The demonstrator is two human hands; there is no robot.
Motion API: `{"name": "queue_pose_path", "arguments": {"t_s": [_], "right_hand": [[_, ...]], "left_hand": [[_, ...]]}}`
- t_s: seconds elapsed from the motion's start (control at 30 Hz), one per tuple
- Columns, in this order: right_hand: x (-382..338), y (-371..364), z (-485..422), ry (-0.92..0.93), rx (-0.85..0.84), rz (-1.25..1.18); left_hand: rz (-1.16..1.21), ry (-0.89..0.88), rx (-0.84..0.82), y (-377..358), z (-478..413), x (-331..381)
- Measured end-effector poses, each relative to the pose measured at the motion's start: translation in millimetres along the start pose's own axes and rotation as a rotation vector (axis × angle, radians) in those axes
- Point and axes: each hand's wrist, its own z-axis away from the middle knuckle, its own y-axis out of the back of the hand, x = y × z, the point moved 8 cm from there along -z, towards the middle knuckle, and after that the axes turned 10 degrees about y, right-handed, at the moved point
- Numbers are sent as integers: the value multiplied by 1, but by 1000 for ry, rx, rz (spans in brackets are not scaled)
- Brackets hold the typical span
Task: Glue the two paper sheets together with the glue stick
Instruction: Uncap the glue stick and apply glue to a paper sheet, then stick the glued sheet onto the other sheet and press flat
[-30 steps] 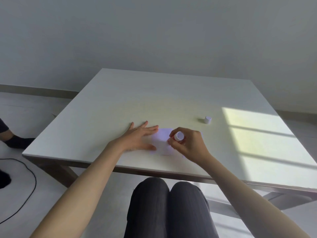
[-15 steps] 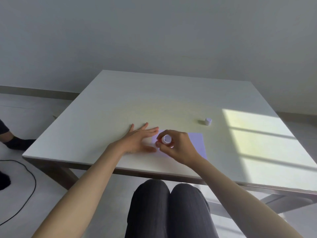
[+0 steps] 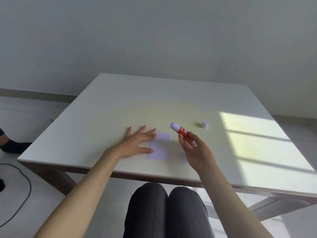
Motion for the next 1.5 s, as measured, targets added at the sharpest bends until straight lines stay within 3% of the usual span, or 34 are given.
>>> {"name": "queue_pose_path", "arguments": {"t_s": [0.2, 0.3, 0.4, 0.5, 0.63, 0.8, 0.93, 1.3, 1.4, 1.5], "right_hand": [[11, -13, 19, -103, -1, -130], [18, -23, 26, -156, -37, -174], [30, -30, 31, -201, -76, -163], [34, -28, 29, -178, -105, -1], [24, -16, 27, -27, -160, 345], [4, -12, 30, 146, -156, 500], [0, -16, 35, 247, -193, 683], [-2, -20, 38, 360, -240, 873], [0, -28, 38, 519, -308, 1132], [28, -46, 50, 694, -629, 1652]], "left_hand": [[181, -17, 98, 15, 8, 18], [497, -80, 281, 34, 17, 48], [802, -81, 333, 32, 22, 76], [969, -19, 396, 25, 21, 80], [843, 43, 535, 53, 17, 65], [551, 202, 764, 114, 8, 29], [411, 289, 773, 124, -7, 8], [397, 346, 734, 102, -25, -17], [410, 336, 724, 100, -23, -15], [419, 324, 697, 96, -22, -15]]}}
